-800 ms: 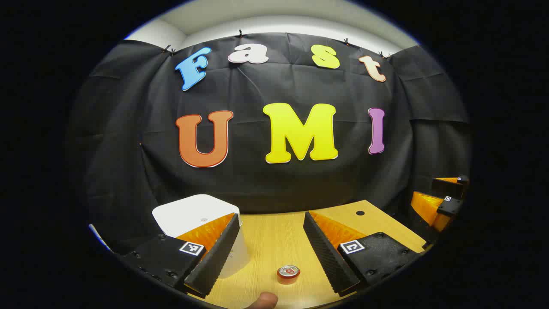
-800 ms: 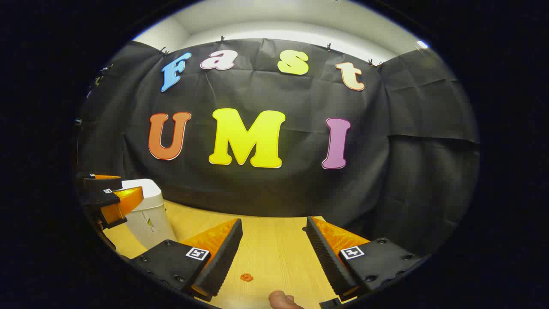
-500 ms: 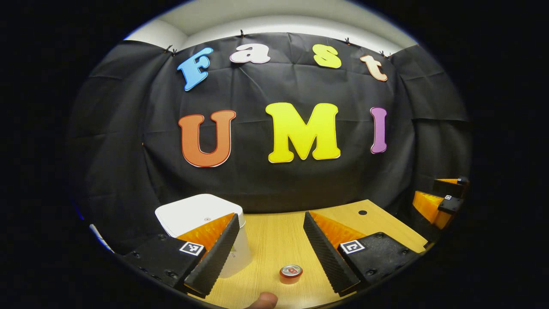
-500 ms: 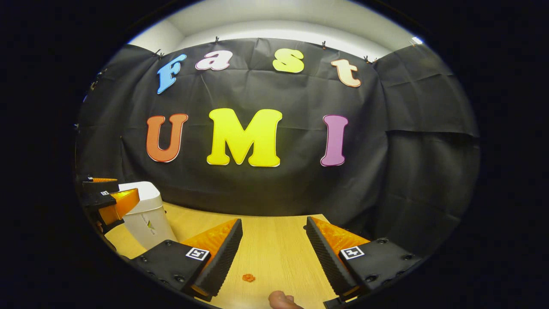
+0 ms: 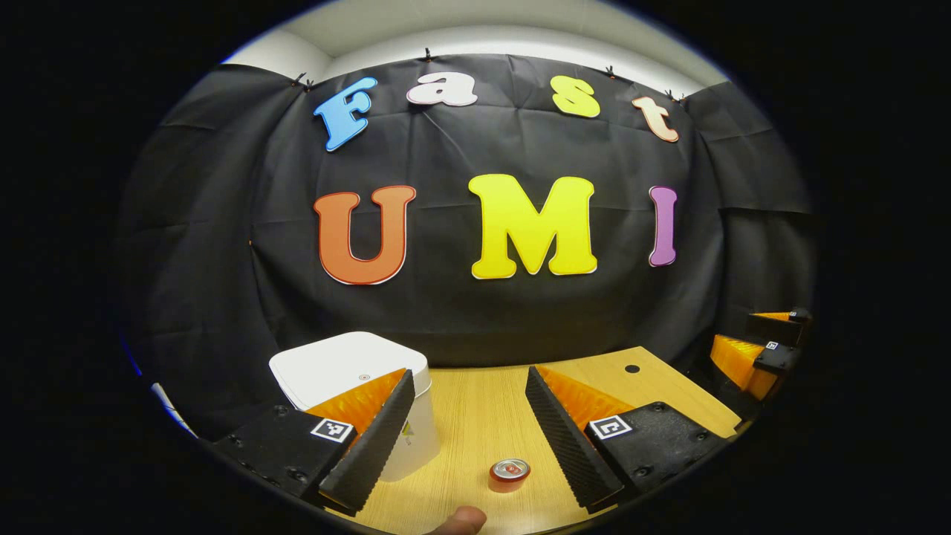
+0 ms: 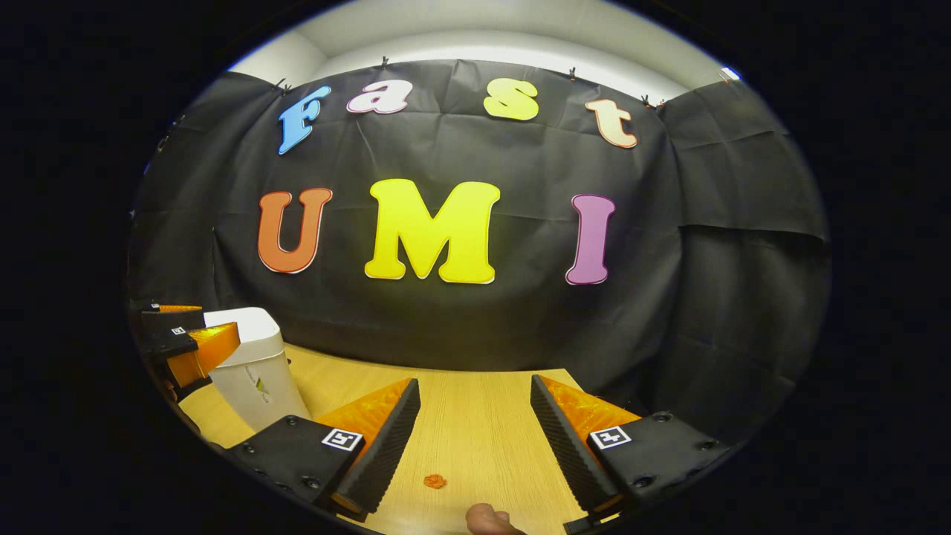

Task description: Press the lid of the desktop garbage bin to open it, pick up the crumpled paper on the desktop and throw it into the bin, then pick up the pop can on the desktop and drop it into the bin, and finally close the garbage bin lid.

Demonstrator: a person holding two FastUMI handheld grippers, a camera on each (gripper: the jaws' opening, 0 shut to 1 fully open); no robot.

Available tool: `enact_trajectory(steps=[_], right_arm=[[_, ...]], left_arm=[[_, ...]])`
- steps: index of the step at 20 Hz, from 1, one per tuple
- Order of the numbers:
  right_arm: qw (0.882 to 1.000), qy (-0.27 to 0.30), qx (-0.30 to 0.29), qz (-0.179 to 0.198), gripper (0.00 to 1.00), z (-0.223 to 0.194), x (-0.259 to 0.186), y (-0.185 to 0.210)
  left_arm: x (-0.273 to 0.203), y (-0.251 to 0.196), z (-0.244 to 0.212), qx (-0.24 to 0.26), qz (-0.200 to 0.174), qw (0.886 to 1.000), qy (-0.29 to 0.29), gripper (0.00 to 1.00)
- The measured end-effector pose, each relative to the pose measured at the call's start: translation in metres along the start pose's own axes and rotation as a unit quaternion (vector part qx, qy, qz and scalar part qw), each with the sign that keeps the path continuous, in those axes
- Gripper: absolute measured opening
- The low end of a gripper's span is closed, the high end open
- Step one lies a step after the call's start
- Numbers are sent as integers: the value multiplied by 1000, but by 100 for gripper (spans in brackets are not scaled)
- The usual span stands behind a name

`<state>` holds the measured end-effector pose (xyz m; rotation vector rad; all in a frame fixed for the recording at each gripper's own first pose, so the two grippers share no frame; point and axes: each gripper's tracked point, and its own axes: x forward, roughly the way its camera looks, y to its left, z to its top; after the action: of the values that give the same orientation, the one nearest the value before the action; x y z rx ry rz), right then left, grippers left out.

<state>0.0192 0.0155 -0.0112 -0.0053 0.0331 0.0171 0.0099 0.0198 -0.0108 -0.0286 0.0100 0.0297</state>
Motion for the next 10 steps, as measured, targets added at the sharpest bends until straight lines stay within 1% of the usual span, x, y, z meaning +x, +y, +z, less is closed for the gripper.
enact_trajectory(steps=[1, 2, 5, 10], right_arm=[[1000, 1, -1, 1, 95, -1, 1, 2], [1000, 2, -2, 2, 95, -2, 2, 4], [1000, 9, -3, 1, 95, -5, 8, 7], [1000, 21, -1, -4, 95, -11, 14, 10]], left_arm=[[2, 2, -2, 0, 1, 1000, 3, 94], [3, 2, -4, -1, 1, 1000, 6, 99], [6, 4, -3, -3, -1, 1000, 4, 99], [17, 16, -7, -5, 12, 1000, 9, 98]])
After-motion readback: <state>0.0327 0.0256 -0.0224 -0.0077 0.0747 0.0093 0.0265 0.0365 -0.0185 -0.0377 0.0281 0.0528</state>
